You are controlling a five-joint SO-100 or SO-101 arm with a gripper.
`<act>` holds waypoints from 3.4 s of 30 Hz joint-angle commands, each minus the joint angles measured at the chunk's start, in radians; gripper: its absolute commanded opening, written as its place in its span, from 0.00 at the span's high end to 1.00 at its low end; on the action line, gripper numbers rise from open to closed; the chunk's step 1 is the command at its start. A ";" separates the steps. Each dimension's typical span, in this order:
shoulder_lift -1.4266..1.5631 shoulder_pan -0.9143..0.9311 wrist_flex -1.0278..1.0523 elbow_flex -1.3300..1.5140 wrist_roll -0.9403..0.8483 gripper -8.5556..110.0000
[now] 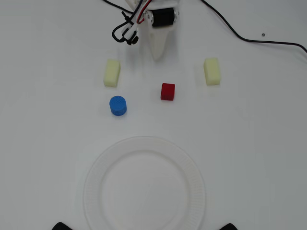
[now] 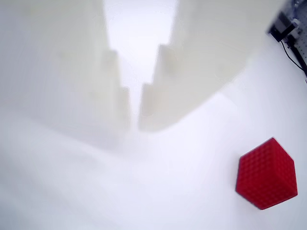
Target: Grasp a red block and put it in the dish.
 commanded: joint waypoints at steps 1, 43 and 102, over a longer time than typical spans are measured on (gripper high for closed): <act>0.170 -0.008 0.040 0.064 0.009 0.93; -1.592 -0.071 0.060 -1.328 0.057 0.62; -0.746 0.104 -0.739 -0.666 -0.178 0.93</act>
